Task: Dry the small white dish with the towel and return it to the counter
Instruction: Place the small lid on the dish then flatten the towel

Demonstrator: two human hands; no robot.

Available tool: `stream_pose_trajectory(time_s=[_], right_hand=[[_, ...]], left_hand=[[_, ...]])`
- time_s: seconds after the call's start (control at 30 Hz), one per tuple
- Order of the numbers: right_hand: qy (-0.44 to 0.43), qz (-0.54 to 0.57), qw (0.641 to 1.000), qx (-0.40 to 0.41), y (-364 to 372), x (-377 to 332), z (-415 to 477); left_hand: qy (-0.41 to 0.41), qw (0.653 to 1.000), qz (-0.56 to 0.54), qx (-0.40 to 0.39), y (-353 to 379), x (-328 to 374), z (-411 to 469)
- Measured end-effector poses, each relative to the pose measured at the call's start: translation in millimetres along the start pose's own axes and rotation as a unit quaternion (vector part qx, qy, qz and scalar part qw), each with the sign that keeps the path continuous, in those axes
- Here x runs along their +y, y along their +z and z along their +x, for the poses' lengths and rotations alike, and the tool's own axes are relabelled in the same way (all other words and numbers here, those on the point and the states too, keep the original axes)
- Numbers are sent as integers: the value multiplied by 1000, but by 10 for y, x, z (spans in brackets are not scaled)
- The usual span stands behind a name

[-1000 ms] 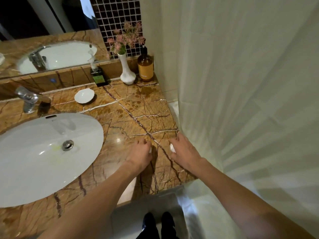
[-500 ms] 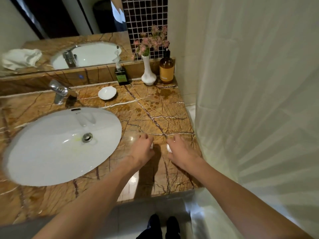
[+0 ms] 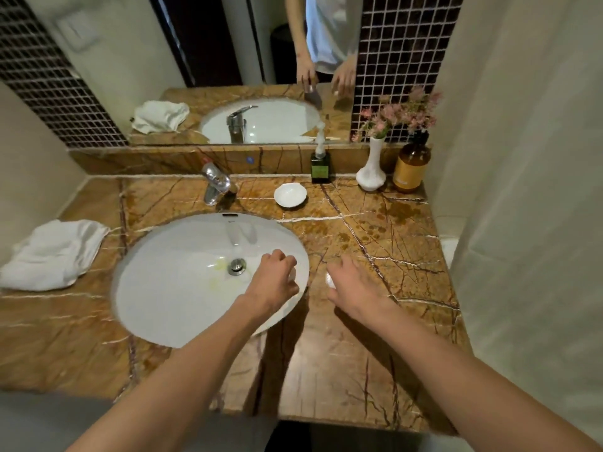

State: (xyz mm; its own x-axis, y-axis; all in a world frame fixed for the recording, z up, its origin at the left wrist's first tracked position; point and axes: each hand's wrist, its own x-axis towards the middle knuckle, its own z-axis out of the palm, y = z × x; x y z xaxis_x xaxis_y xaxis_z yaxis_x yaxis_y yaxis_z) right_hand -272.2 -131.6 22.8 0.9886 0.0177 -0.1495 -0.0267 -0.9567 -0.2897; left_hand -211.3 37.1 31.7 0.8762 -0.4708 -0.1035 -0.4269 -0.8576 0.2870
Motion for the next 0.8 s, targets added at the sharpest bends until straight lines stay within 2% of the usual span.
stream_pose_trajectory(time_s=[0.43, 0.8], right_hand=[[79, 30, 996, -31, -234, -267, 1297], [65, 20, 997, -20, -198, -248, 2165]], left_hand=[[20, 999, -28, -24, -251, -882, 1143], [4, 998, -51, -27, -311, -1122, 1785]])
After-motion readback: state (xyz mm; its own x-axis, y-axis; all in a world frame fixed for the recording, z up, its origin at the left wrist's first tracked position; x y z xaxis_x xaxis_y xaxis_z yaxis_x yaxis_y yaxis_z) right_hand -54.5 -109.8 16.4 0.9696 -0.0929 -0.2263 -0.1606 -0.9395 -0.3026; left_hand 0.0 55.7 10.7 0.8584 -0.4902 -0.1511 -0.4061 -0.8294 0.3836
